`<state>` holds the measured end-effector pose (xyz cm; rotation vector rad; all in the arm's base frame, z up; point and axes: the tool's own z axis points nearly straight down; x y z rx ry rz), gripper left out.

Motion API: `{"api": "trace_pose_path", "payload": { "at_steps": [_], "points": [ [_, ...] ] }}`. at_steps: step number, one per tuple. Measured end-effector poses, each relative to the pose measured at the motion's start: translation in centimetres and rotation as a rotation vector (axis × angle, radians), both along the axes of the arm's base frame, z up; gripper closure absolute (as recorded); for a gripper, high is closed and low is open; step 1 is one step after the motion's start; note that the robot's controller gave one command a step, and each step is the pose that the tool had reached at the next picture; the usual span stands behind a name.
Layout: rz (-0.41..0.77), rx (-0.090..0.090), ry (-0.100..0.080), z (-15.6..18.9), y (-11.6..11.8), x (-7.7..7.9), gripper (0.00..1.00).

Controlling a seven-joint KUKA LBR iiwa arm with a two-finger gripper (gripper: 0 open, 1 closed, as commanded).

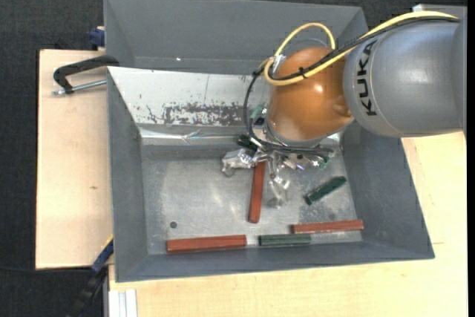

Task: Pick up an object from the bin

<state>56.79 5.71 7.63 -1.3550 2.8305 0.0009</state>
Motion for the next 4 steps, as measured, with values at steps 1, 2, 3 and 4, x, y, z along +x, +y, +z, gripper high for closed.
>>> {"api": "trace_pose_path", "payload": {
  "at_steps": [1,2,3,4],
  "points": [
    [0.037,0.0,-0.001,-0.5,-1.7,0.3,1.0],
    [0.037,0.0,-0.001,-0.5,-1.7,0.3,1.0],
    [0.036,0.001,0.0,-0.3,-1.7,0.3,1.0],
    [0.036,0.001,0.006,0.6,-1.7,0.2,1.0]
  ]
}}
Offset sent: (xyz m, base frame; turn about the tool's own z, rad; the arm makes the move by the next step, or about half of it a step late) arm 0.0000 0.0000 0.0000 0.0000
